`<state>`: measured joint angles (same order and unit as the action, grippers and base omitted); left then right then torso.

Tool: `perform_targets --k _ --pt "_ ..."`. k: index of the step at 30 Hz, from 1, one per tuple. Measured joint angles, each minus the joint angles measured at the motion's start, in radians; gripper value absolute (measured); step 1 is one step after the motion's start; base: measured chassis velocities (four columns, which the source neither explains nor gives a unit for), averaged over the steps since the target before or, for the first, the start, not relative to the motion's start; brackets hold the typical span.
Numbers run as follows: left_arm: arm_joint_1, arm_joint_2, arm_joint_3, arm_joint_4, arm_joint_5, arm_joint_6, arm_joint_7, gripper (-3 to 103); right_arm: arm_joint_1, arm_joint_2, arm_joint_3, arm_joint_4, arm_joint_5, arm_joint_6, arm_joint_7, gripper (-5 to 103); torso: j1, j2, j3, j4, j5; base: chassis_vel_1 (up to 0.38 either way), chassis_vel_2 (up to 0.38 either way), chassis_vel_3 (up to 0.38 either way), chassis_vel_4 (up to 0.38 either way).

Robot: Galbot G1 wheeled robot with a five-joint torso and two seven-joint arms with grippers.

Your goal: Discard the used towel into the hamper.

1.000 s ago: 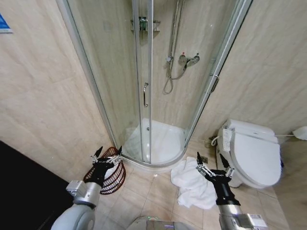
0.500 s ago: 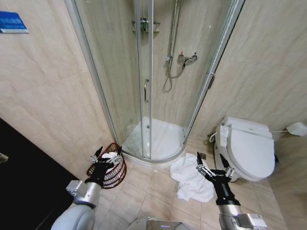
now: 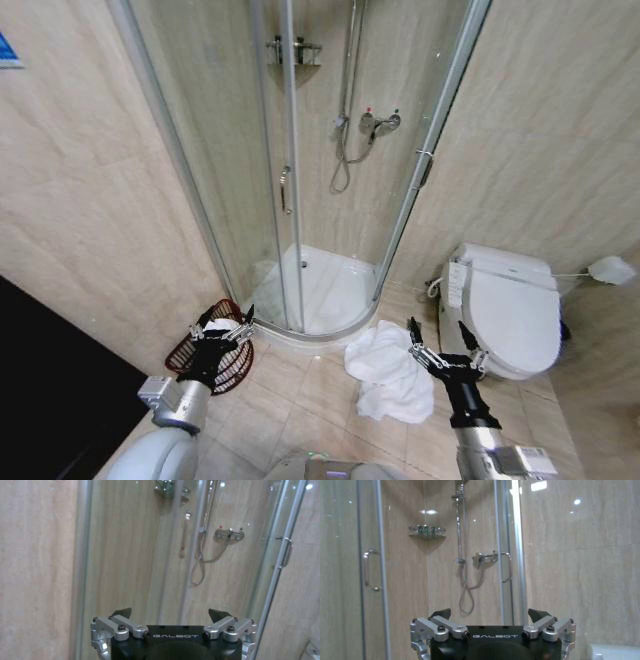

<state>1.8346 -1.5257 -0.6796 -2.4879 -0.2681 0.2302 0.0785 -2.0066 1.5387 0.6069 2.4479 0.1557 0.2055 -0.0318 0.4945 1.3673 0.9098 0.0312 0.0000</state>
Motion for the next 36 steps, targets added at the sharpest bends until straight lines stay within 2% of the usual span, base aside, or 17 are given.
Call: perform_targets --k 9,12,13,14,15,17,20,21,36 --pt "0.0 0.0 0.0 0.0 0.0 0.0 0.0 100 0.0 0.0 0.0 0.0 0.0 0.0 0.0 100 0.0 -0.001 0.0 -0.0002 -0.0004 -0.309 -0.289 0.304 0.288" --pt "0.0 0.0 0.0 0.0 0.0 0.0 0.001 100 0.0 0.0 0.001 0.0 0.0 0.0 0.0 100 0.0 -0.001 0.0 -0.0004 0.0015 -0.224 -0.238 0.275 0.273" --pt "0.0 0.0 0.0 0.0 0.0 0.0 0.0 100 0.0 0.0 0.001 0.0 0.0 0.0 0.0 100 0.0 -0.001 0.0 0.0003 0.0007 -0.187 -0.222 0.225 0.093" --pt "0.0 0.0 0.0 0.0 0.0 0.0 0.0 100 0.0 0.0 0.001 0.0 0.0 0.0 0.0 100 0.0 -0.001 0.0 0.0 -0.0009 -0.098 -0.18 0.225 0.11" --pt "0.0 0.0 0.0 0.0 0.0 0.0 0.0 100 0.0 0.0 0.001 0.0 0.0 0.0 0.0 100 0.0 -0.001 0.0 0.0 0.0006 -0.098 -0.062 0.103 0.11" --pt "0.0 0.0 0.0 0.0 0.0 0.0 0.001 100 0.0 0.0 0.001 0.0 0.0 0.0 0.0 100 0.0 -0.001 0.0 -0.0001 0.0013 0.022 -0.062 0.001 -0.059" --pt "0.0 0.0 0.0 0.0 0.0 0.0 0.0 100 0.0 0.0 0.0 0.0 0.0 0.0 0.0 100 0.0 -0.001 0.0 0.0 -0.0015 0.041 0.008 -0.011 -0.033" --pt "0.0 0.0 0.0 0.0 0.0 0.0 0.0 100 0.0 0.0 0.0 0.0 0.0 0.0 0.0 100 0.0 -0.001 0.0 -0.0002 0.0003 0.078 0.066 -0.115 -0.039" --pt "0.0 0.0 0.0 0.0 0.0 0.0 0.0 100 0.0 0.0 0.0 0.0 0.0 0.0 0.0 100 0.0 -0.001 0.0 -0.0002 0.0002 0.036 0.037 0.013 0.023"
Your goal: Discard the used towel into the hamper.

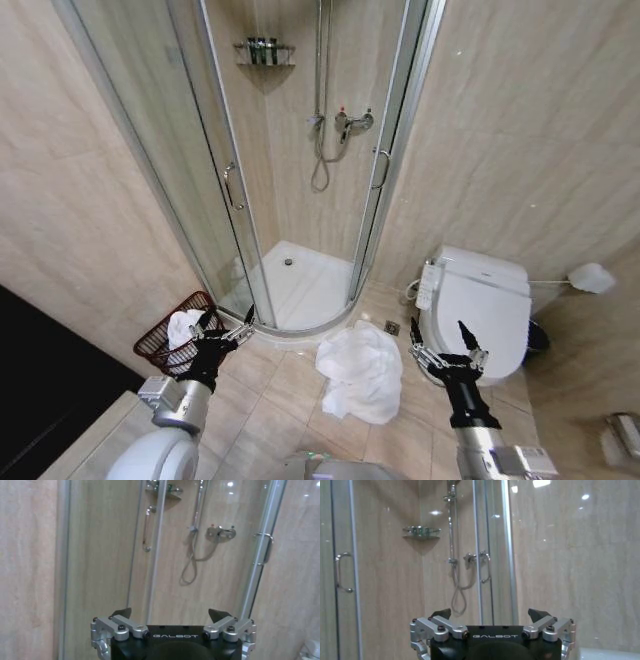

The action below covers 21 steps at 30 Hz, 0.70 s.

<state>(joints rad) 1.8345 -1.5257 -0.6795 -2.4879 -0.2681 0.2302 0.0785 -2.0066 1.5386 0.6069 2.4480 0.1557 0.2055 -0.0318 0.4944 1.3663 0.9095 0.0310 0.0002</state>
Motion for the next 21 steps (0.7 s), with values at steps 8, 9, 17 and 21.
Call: perform_targets --k 8,9,17,21 --pt "0.0 0.0 0.0 0.0 0.0 0.0 0.0 100 0.0 0.0 0.0 0.0 0.0 0.0 0.0 100 0.0 0.0 0.0 -0.0001 -0.0002 0.052 0.053 0.047 0.044" --pt "0.0 0.0 0.0 0.0 0.0 0.0 0.0 100 0.0 0.0 0.0 0.0 0.0 0.0 0.0 100 0.0 0.0 0.0 -0.0001 -0.0002 0.0 0.0 0.0 0.0" --pt "0.0 0.0 0.0 0.0 0.0 0.0 0.0 100 0.0 0.0 0.0 0.0 0.0 0.0 0.0 100 0.0 0.0 0.0 0.0001 -0.0002 -0.003 -0.003 0.006 0.005" --pt "0.0 0.0 0.0 0.0 0.0 0.0 0.0 100 0.0 0.0 0.0 0.0 0.0 0.0 0.0 100 0.0 0.0 0.0 0.0 -0.0005 -0.07 -0.053 0.086 0.084"
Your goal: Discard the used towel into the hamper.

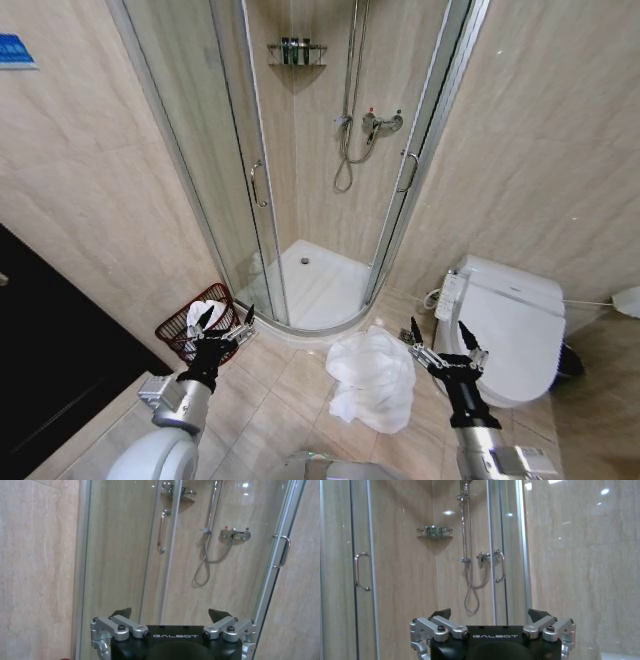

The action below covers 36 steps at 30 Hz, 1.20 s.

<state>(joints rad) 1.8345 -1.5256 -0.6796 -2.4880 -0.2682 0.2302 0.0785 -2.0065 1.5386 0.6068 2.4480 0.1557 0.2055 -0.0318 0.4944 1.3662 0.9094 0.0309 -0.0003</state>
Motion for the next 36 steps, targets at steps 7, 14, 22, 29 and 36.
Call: perform_targets --k 7,14,22,29,36 --pt "0.0 0.0 0.0 0.0 0.0 0.0 0.0 100 0.0 0.0 0.0 0.0 0.0 0.0 0.0 100 0.0 0.0 0.0 0.0001 0.0006 -0.153 -0.138 0.149 0.15" --pt "0.0 0.0 0.0 0.0 0.0 0.0 0.0 100 0.0 0.0 0.0 0.0 0.0 0.0 0.0 100 0.0 0.0 0.0 0.0002 0.0009 -0.104 -0.088 0.092 0.09" --pt "0.0 0.0 0.0 0.0 0.0 0.0 0.0 100 0.0 0.0 0.0 0.0 0.0 0.0 0.0 100 0.0 0.0 0.0 0.0001 -0.0001 0.037 0.033 -0.024 -0.022" --pt "0.0 0.0 0.0 0.0 0.0 0.0 0.0 100 0.0 0.0 0.0 0.0 0.0 0.0 0.0 100 0.0 0.0 0.0 0.0001 0.0004 0.0 0.0 0.0 0.0" --pt "0.0 0.0 0.0 0.0 0.0 0.0 0.0 100 0.09 -0.019 0.154 0.0 0.099 0.136 0.087 100 0.0 0.0 0.0 0.0001 0.0002 0.0 0.0 0.0 0.0"
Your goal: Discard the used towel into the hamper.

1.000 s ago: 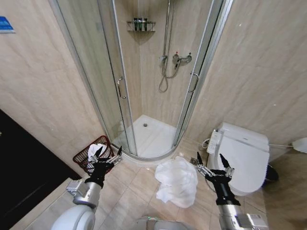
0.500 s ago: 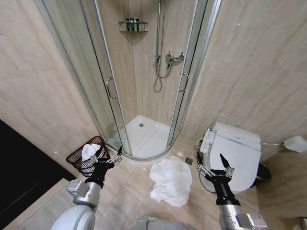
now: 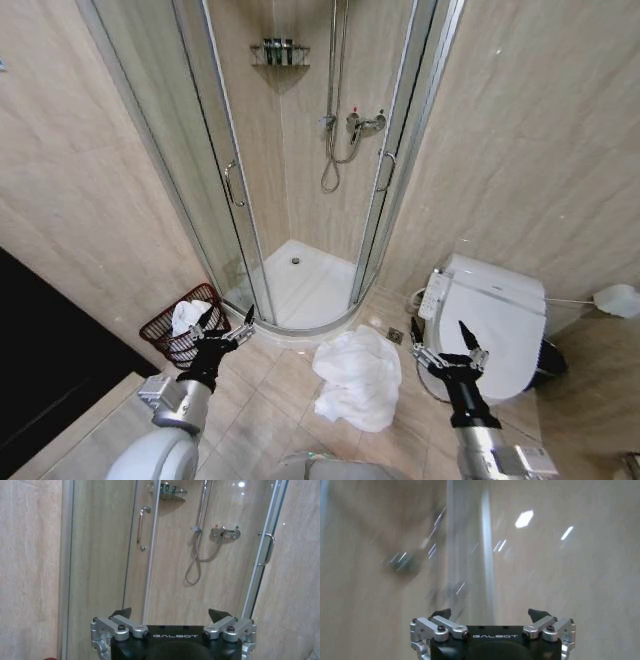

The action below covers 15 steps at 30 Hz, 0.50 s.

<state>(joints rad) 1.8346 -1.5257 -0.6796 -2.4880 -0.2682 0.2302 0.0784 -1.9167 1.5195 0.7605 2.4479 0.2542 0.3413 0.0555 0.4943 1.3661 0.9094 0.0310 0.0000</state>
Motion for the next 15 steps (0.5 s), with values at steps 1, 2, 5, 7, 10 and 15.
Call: perform_targets --k 1,2,5,7,10,15 --pt "0.0 0.0 0.0 0.0 0.0 0.0 0.0 100 0.016 -0.005 0.008 0.008 0.007 0.0 0.013 100 0.0 0.0 0.0 0.0 0.0005 0.0 0.0 0.0 0.0" --pt "0.0 0.0 0.0 0.0 0.0 0.0 0.0 100 0.028 -0.01 0.014 0.022 0.009 -0.006 0.018 100 0.0 0.0 0.0 0.0001 0.0002 0.0 0.0 0.0 0.0" --pt "0.0 0.0 0.0 0.0 0.0 0.0 0.0 100 0.043 -0.021 0.013 0.048 0.013 -0.046 0.021 100 0.0 0.0 0.0 0.0001 -0.0001 0.0 0.0 0.0 0.0" --pt "0.0 0.0 0.0 0.0 0.0 0.0 0.0 100 0.046 -0.023 0.001 0.051 0.014 -0.063 0.021 100 0.0 0.0 0.0 0.0 0.0002 0.0 0.0 0.0 0.0" --pt "0.0 0.0 0.0 0.0 0.0 0.0 0.0 100 0.048 -0.023 -0.025 0.052 0.013 -0.09 0.006 100 0.0 0.0 0.0 0.0 0.0002 0.0 0.0 0.0 0.0" --pt "0.0 0.0 0.0 0.0 0.0 0.0 0.0 100 0.056 -0.067 -0.039 -0.064 0.117 -0.172 -0.045 100 0.0 0.0 0.0 0.0002 0.0003 0.0 0.0 0.0 0.0"
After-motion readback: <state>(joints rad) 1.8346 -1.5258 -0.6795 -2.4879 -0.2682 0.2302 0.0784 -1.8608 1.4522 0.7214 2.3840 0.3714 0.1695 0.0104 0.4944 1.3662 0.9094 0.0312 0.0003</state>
